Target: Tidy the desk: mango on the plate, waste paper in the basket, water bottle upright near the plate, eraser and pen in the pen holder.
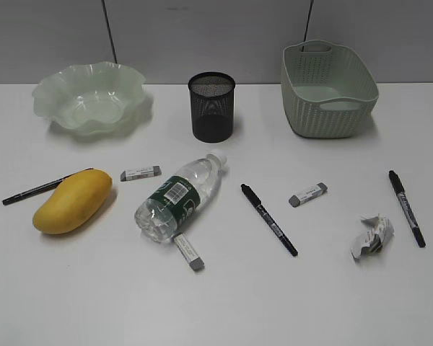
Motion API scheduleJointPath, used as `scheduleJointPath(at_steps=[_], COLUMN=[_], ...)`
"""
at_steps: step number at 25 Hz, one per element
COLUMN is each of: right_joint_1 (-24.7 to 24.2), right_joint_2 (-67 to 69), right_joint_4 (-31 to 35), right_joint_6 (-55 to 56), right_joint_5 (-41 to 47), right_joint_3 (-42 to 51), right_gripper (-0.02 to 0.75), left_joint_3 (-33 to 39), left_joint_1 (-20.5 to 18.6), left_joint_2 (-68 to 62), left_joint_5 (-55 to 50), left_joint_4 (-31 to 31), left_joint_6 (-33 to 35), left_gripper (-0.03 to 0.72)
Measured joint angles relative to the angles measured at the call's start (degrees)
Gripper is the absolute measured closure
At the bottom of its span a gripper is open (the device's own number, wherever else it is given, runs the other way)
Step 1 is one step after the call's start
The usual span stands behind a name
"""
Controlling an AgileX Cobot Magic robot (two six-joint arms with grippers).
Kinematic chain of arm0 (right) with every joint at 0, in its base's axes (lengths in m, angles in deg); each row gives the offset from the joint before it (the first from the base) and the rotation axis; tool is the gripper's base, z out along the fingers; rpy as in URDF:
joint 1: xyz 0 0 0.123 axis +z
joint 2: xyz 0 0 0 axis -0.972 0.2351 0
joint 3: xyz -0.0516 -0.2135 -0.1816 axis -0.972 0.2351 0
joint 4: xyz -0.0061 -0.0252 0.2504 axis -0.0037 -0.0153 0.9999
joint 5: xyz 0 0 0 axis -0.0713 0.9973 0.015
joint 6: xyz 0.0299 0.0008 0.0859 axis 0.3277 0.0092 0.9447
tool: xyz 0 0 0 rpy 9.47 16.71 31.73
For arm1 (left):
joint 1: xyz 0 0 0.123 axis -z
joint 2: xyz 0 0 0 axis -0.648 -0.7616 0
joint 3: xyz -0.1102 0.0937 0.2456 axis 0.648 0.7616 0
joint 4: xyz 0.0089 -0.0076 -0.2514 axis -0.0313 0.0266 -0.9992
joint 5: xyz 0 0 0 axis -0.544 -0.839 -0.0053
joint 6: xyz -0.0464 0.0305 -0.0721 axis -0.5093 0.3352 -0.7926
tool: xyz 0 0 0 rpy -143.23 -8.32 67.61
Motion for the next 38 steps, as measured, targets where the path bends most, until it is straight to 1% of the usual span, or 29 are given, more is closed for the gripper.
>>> scheduleJointPath(at_steps=[12, 16, 20, 23, 26, 29, 30, 31, 34, 38], right_joint_1=[0.0, 0.0, 0.0, 0.0, 0.0, 0.0, 0.0, 0.0, 0.0, 0.0], right_joint_2=[0.0, 0.0, 0.0, 0.0, 0.0, 0.0, 0.0, 0.0, 0.0, 0.0], right_joint_4=[0.0, 0.0, 0.0, 0.0, 0.0, 0.0, 0.0, 0.0, 0.0, 0.1], right_joint_6=[0.0, 0.0, 0.0, 0.0, 0.0, 0.0, 0.0, 0.0, 0.0, 0.0], right_joint_5=[0.0, 0.0, 0.0, 0.0, 0.0, 0.0, 0.0, 0.0, 0.0, 0.0], right_joint_3=[0.0, 0.0, 0.0, 0.0, 0.0, 0.0, 0.0, 0.0, 0.0, 0.0], right_gripper=[0.356, 0.356, 0.356, 0.356, 0.356, 0.356, 0.356, 0.356, 0.356, 0.356], left_joint_3=[0.0, -1.0, -3.1, -3.7, -3.8, -3.8, -3.9, -3.9, -4.6, -7.4], left_joint_1=[0.0, 0.0, 0.0, 0.0, 0.0, 0.0, 0.4, 0.4, 2.2, 6.0], left_joint_2=[-0.1, -4.8, -13.8, -22.4, -32.2, -42.3, -50.4, -50.4, -58.5, -68.8], left_joint_5=[0.0, 1.0, 4.8, 9.5, 13.2, 16.4, 18.4, 18.4, 20.9, 25.0], left_joint_4=[-0.1, -0.3, -0.6, -1.9, -6.1, -10.7, -12.8, -12.8, -14.6, -14.7], left_joint_6=[0.0, 0.0, 0.0, 0.3, 4.0, 9.2, 12.4, 12.4, 17.1, 19.8], left_gripper=[0.102, 0.102, 0.1, 0.078, 0.059, 0.055, 0.054, 0.054, 0.054, 0.044])
